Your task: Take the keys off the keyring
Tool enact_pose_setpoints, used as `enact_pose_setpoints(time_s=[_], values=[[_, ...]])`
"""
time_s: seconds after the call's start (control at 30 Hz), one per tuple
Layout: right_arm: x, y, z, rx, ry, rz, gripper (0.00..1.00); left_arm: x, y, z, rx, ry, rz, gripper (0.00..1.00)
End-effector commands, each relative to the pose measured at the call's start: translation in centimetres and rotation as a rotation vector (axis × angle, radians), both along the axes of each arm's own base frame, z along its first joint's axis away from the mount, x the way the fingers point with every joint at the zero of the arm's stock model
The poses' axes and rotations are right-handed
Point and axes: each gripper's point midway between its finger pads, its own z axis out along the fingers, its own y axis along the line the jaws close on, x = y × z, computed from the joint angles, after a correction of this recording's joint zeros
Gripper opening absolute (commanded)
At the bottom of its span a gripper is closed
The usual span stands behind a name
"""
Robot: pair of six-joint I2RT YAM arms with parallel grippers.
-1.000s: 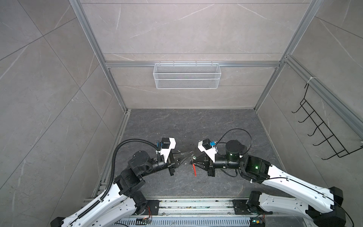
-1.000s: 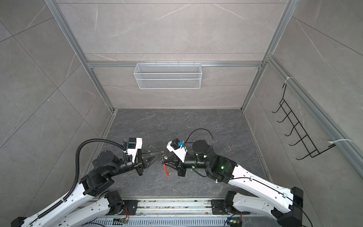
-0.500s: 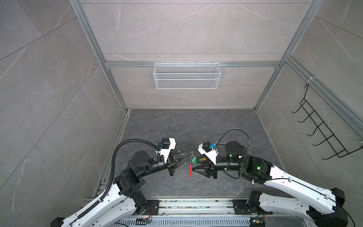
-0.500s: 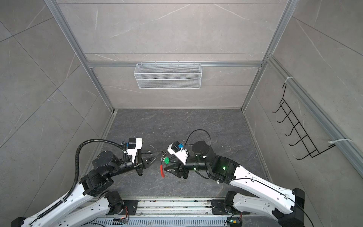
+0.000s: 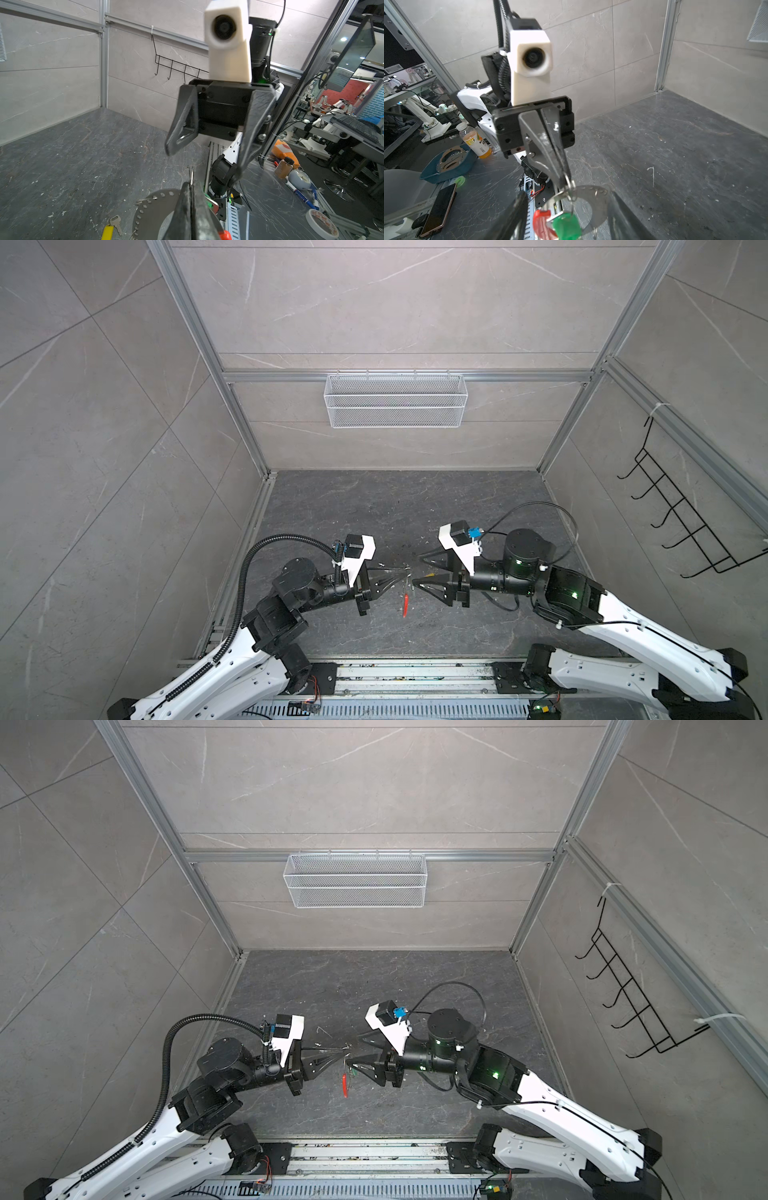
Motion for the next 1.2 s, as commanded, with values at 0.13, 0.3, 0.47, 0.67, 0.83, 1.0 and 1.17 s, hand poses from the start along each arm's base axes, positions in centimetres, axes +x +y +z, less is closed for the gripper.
enact_pose_setpoints(time_s=[0.13, 0.3, 0.47, 0.67, 0.83, 1.0, 1.17], values=[[-0.7, 0.5, 1.3, 0.082, 0.051, 0.093, 0.63, -0.7, 0.4, 2.6, -0.071, -0.077, -0.019, 0.00], [-1.5, 1.0, 0.7, 0.071, 0.078, 0.156, 0.57, -0.4, 0.5, 2.6, -0.076, -0.075, 0.005, 0.00], [-1.4, 1.3, -0.1, 0.055, 0.095, 0.158, 0.48, -0.3, 0.7, 2.7, -0.083, -0.078, 0.018, 0.00], [-1.2, 1.1, -0.9, 0.043, 0.102, 0.142, 0.31, -0.3, 0.9, 2.8, -0.086, -0.080, 0.023, 0.00], [-1.1, 1.1, -0.8, 0.049, 0.101, 0.134, 0.20, -0.2, 0.7, 2.6, -0.082, -0.075, 0.023, 0.00], [-1.0, 1.0, -0.7, 0.051, 0.098, 0.128, 0.10, -0.2, 0.7, 2.5, -0.081, -0.069, 0.023, 0.00], [-0.9, 1.0, -0.8, 0.038, 0.103, 0.122, 0.00, 0.0, 0.6, 2.5, -0.078, -0.056, 0.024, 0.00]])
